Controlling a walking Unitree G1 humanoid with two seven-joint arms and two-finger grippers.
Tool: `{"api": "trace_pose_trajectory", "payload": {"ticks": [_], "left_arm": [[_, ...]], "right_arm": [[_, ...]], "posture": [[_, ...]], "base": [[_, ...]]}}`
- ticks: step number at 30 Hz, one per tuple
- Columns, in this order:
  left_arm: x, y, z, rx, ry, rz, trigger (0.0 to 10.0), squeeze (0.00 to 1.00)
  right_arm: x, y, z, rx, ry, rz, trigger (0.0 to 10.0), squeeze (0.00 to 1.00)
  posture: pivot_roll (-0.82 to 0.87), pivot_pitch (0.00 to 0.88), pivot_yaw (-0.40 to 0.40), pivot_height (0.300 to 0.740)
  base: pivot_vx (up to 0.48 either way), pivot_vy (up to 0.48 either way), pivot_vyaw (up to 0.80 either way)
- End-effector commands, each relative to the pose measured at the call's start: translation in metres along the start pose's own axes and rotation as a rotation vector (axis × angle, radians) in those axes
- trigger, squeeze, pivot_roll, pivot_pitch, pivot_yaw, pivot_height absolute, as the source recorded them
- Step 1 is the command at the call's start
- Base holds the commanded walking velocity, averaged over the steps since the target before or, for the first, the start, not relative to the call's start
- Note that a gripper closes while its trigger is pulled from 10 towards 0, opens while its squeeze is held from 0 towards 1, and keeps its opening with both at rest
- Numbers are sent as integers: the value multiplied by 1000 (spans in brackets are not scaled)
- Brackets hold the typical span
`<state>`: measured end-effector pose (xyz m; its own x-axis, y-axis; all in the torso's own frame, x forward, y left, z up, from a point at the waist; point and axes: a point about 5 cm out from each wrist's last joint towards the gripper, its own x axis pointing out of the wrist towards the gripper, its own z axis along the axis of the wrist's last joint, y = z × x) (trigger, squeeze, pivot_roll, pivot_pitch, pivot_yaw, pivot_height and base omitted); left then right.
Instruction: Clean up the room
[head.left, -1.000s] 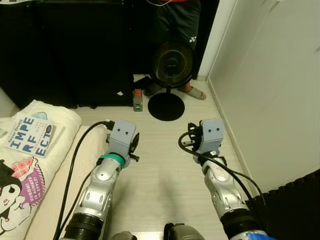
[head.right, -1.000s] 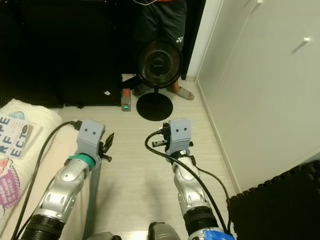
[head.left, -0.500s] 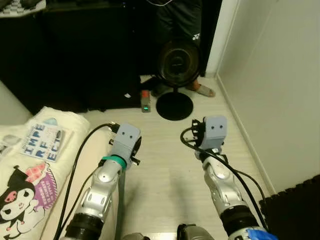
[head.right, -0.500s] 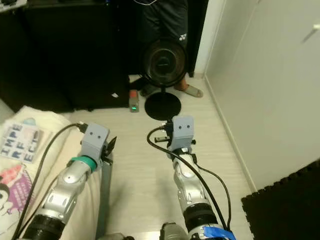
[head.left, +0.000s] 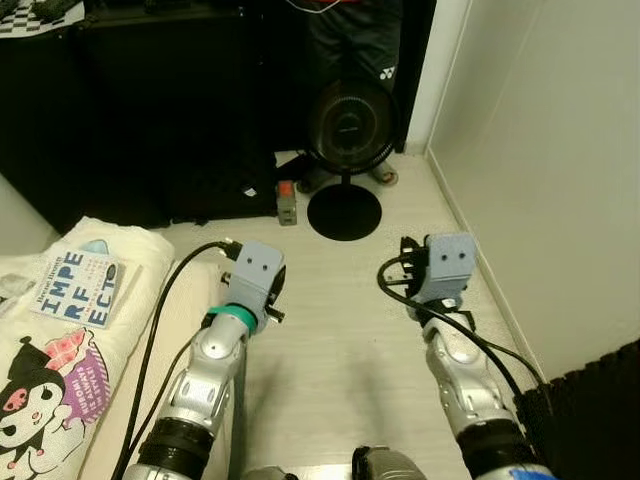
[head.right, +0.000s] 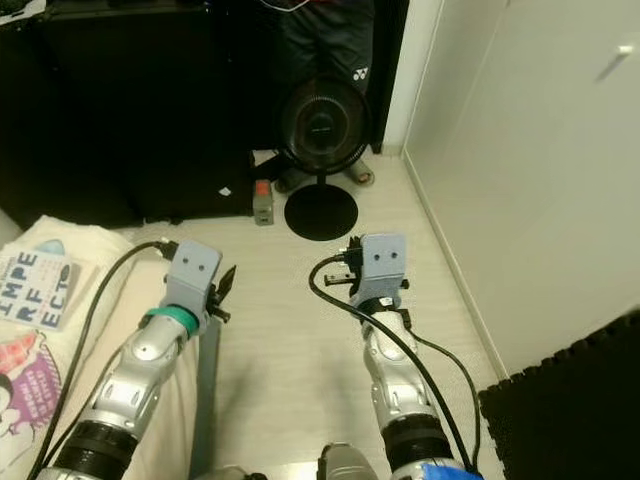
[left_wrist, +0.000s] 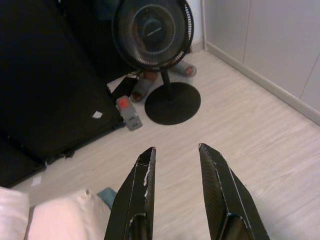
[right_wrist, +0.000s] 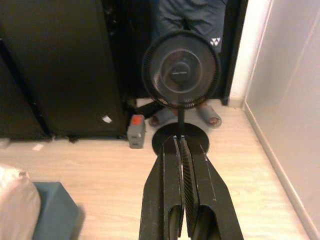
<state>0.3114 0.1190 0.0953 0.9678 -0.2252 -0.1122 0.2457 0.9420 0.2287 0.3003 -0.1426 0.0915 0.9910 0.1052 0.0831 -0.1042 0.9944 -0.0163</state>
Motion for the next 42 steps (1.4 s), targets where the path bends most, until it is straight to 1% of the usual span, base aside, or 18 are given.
{"api": "trace_pose_trajectory", "payload": {"ticks": [1,4,6,8,15,16,18,25,26,29,34,36,37,38,39,40,41,42], "left_arm": [[-1,2,-5,6,18,1,10000,0],[0,4,-4,5,16,5,10000,0],[2,4,-5,-10,20,4,10000,0],[4,3,-2,3,8,-39,10000,0],[9,9,2,12,-5,-35,10000,0],[12,5,3,-7,-10,-10,10000,0],[11,-1,3,-16,-17,-11,10000,0],[6,0,-6,12,8,-27,10000,0],[1,4,-13,43,26,-62,10000,0],[0,6,-15,58,29,-76,10000,0],[6,9,-5,26,7,-52,10000,0],[8,8,0,8,-7,-39,10000,0],[9,8,4,-3,-20,-31,10000,0],[9,8,4,-3,-20,-31,10000,0],[8,7,6,-11,-31,-26,10000,0],[8,7,6,-11,-31,-26,10000,0],[8,6,9,-22,-42,-18,10000,0],[8,6,9,-22,-42,-18,10000,0]], "right_arm": [[-9,1,-8,2,42,8,10000,0],[-11,1,-9,1,49,11,10000,0],[-15,2,-10,-5,53,10,10000,0],[-15,1,-9,-1,50,-14,10000,0],[-15,5,-15,11,70,-20,10000,0],[-24,2,-27,-3,123,30,10000,0],[-31,-5,-35,-18,159,63,10000,0],[-38,-12,-40,-41,190,107,10000,0],[-42,-10,-37,-66,177,156,10000,0],[-42,-9,-36,-76,172,166,10000,0],[-35,-15,-34,-109,156,118,10000,0],[-29,-10,-32,-113,144,119,10000,0],[-23,0,-29,-115,130,142,10000,0],[-23,0,-29,-115,130,142,10000,0],[-16,13,-27,-105,117,176,10000,0],[-16,13,-27,-105,117,176,10000,0],[-11,24,-24,-91,107,203,10000,0],[-11,24,-24,-91,107,203,10000,0]], "posture": [[-181,97,70,740],[-181,97,70,740],[-227,105,100,740],[-240,97,114,740],[-238,83,100,740],[-231,57,79,740],[-226,50,74,740],[-245,25,101,740],[-246,26,106,740],[-240,26,108,740],[-235,25,116,740],[-223,24,112,740],[-203,29,93,740],[-203,29,93,740],[-173,32,67,740],[-173,32,67,740],[-151,35,52,740],[-151,35,52,740]], "base": [[0,0,0],[0,0,0],[0,0,0],[0,0,0],[0,0,0],[0,0,0],[0,0,0],[0,0,0],[0,0,0],[0,0,0],[0,0,0],[0,0,0],[0,0,0],[0,0,0],[0,0,0],[0,0,0],[0,0,0],[0,0,0]]}}
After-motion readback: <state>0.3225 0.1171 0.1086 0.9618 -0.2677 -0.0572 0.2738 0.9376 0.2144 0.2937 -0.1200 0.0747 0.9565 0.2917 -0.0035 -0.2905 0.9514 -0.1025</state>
